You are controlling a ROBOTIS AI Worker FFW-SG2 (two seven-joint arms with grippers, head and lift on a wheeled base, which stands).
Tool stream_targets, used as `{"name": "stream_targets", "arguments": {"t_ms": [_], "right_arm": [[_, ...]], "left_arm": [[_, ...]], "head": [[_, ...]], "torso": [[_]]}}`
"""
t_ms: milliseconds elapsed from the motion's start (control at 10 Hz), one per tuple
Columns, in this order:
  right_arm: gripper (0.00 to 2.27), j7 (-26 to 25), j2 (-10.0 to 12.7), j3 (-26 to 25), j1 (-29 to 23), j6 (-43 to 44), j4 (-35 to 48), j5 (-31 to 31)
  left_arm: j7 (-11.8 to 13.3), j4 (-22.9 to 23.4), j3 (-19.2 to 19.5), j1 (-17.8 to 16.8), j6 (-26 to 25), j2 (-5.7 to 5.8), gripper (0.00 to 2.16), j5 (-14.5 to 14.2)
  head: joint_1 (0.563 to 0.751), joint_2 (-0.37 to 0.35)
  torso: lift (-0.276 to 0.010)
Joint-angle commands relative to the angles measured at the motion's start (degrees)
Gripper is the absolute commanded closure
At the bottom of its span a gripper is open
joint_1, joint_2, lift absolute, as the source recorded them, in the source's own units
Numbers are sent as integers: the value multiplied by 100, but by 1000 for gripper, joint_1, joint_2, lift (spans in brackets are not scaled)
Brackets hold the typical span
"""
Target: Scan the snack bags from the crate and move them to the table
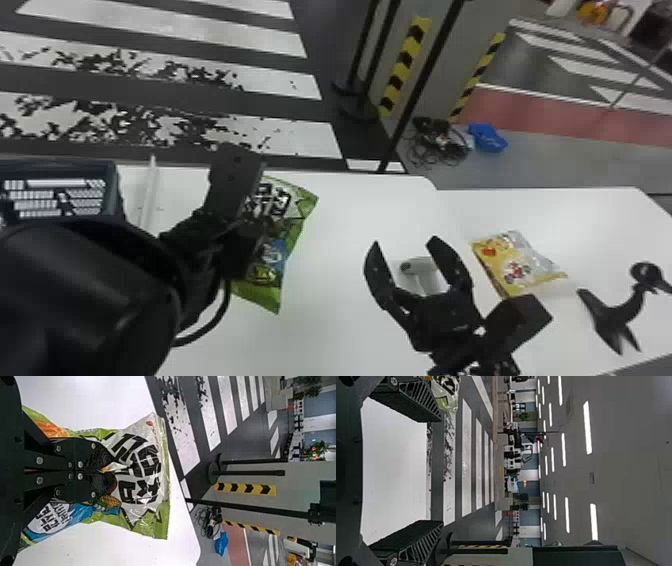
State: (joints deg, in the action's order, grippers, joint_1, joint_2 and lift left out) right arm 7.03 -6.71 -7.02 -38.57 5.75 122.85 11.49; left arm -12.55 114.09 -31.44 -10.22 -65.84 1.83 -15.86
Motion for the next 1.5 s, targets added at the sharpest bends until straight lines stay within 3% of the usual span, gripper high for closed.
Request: {"name": "stream_targets", "arguments": {"t_ms": [0, 300, 700, 1000, 1200, 1400], "right_arm": [[76, 0, 20, 34, 8, -9, 2, -6], [76, 0, 38, 34, 52, -62, -33, -15], [76, 0, 29, 25, 184, -132, -86, 2], [76, 0, 29, -10, 271, -132, -156, 46], [76, -8, 38, -10, 315, -132, -182, 64], [76, -8, 47, -10, 359, -132, -209, 82]], "left_arm": [[156, -529, -178, -130, 242, -174, 1892, 56], [481, -1601, -424, -499, 664, -198, 1892, 171], [1026, -2796, -653, -780, 1631, -198, 1892, 171], [1615, -2954, -793, -789, 1807, -198, 1892, 109], [1879, -2954, -943, -841, 1772, -198, 1889, 39], [1967, -2989, -1083, -965, 1772, -198, 1889, 12]], "head": [[695, -350], [695, -350], [695, -350], [695, -350], [695, -350], [695, -350]], "torso": [[-95], [-95], [-95], [-95], [-95], [-95]]}}
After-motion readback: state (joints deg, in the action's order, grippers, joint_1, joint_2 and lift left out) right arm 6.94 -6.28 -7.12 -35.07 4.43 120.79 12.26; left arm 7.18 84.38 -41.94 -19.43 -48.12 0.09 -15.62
